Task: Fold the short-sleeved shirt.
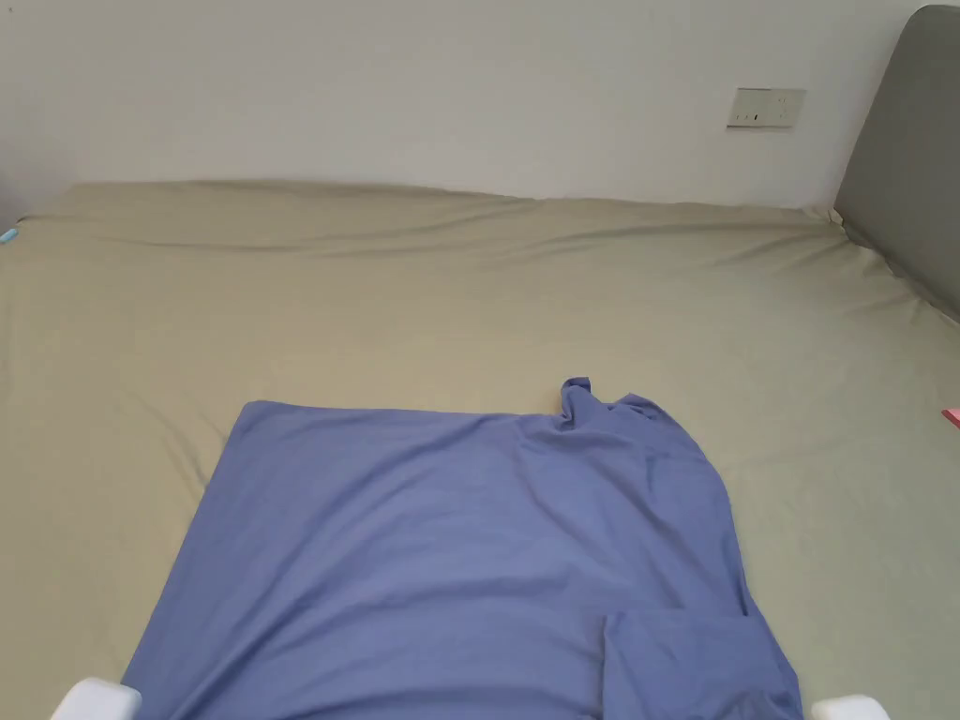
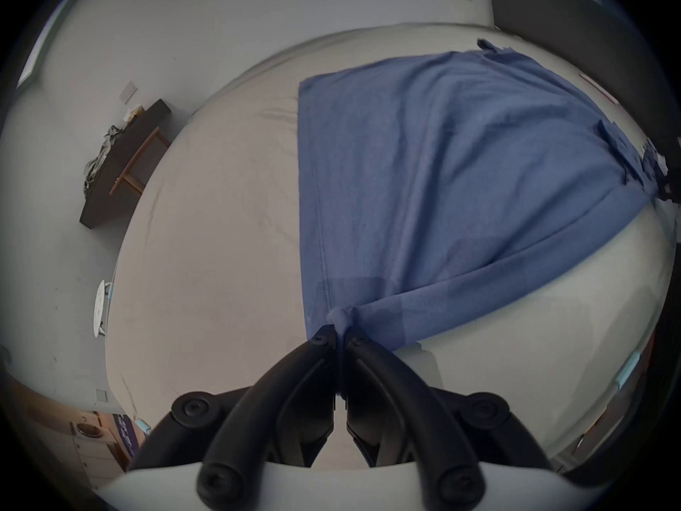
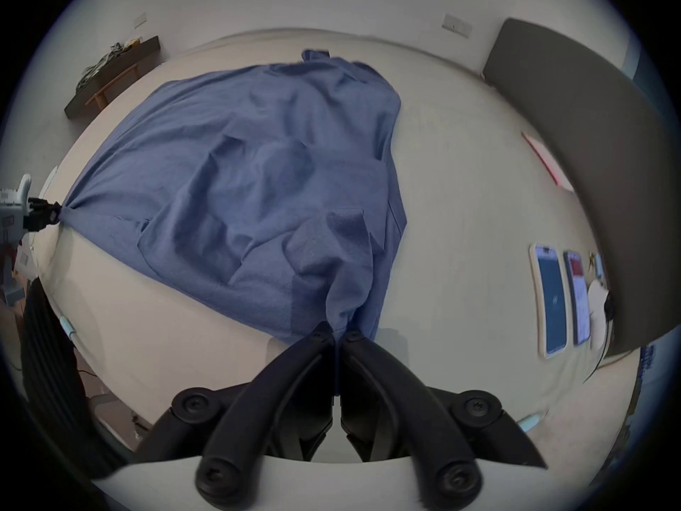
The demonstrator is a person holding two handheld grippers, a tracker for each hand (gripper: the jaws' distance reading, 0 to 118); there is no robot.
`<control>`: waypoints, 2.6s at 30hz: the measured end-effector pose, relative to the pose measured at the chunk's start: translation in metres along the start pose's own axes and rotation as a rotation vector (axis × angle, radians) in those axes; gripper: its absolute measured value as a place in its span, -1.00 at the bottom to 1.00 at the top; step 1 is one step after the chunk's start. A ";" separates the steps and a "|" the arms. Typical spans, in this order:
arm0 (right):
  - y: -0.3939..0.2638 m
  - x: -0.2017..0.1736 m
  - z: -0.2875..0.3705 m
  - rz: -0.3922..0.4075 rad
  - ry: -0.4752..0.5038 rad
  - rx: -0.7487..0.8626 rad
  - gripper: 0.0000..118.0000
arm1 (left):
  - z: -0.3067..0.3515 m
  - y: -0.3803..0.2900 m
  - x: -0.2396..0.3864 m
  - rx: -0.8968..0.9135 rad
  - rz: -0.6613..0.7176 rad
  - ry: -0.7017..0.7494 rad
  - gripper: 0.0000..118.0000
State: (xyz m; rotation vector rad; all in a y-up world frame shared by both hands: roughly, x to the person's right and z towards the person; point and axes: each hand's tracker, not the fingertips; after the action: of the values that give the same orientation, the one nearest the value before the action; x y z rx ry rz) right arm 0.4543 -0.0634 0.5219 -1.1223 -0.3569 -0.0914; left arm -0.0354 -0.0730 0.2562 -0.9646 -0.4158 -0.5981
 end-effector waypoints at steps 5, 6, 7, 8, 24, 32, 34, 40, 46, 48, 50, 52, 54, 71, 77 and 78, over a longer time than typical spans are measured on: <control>-0.004 0.004 0.003 -0.057 0.006 -0.037 -0.93 | 0.001 -0.010 0.005 -0.042 -0.036 -0.022 -0.99; -0.003 0.004 0.003 -0.062 0.007 -0.050 -0.93 | -0.001 -0.011 0.005 -0.053 -0.035 -0.029 -0.99; -0.003 0.004 0.002 -0.061 0.009 -0.064 -0.93 | -0.002 -0.013 0.005 -0.057 -0.034 -0.031 -0.98; -0.002 0.002 0.000 -0.052 0.006 -0.075 -0.93 | -0.003 -0.014 0.007 -0.061 -0.033 -0.033 -0.98; 0.099 -0.045 0.156 -0.029 -0.165 0.623 0.74 | 0.162 0.080 -0.024 0.704 0.405 0.014 0.92; 0.120 -0.110 0.239 0.029 -0.178 0.945 0.38 | 0.259 0.106 0.020 1.040 0.318 0.140 0.20; 0.119 -0.122 0.239 0.068 -0.178 0.957 -0.71 | 0.264 0.106 0.032 1.059 0.293 0.167 -0.53; 0.116 -0.146 0.231 0.153 -0.179 0.934 -0.97 | 0.257 0.103 0.053 1.036 0.253 0.124 -0.86; 0.113 -0.149 0.228 0.133 -0.185 0.938 -0.97 | 0.246 0.104 0.050 1.003 0.244 0.104 -1.00; 0.113 -0.146 0.226 0.123 -0.189 0.932 -0.97 | 0.243 0.103 0.045 0.985 0.256 0.073 -1.00; 0.111 -0.141 0.222 0.119 -0.183 0.921 -0.97 | 0.235 0.102 0.035 0.939 0.240 -0.026 -1.00; 0.109 -0.137 0.218 0.121 -0.188 0.904 -0.97 | 0.221 0.097 0.026 0.863 0.235 -0.061 -1.00; 0.106 -0.131 0.214 0.125 -0.189 0.877 -0.97 | 0.197 0.085 0.019 0.788 0.244 -0.017 -1.00; 0.073 -0.081 0.170 0.033 -0.230 0.654 -0.97 | 0.003 -0.035 -0.019 0.099 0.456 -0.045 0.80; 0.068 -0.069 0.162 0.004 -0.251 0.605 -0.97 | -0.017 -0.029 -0.010 0.046 0.419 -0.019 0.88; 0.067 -0.067 0.161 -0.001 -0.255 0.598 -0.97 | -0.020 -0.027 -0.009 0.041 0.416 -0.024 0.87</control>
State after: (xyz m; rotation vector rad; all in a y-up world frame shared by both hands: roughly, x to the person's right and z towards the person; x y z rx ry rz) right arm 0.3707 0.1022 0.5041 -0.5393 -0.5682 0.1532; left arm -0.0587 -0.0989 0.2585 -0.9836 -0.2368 -0.2005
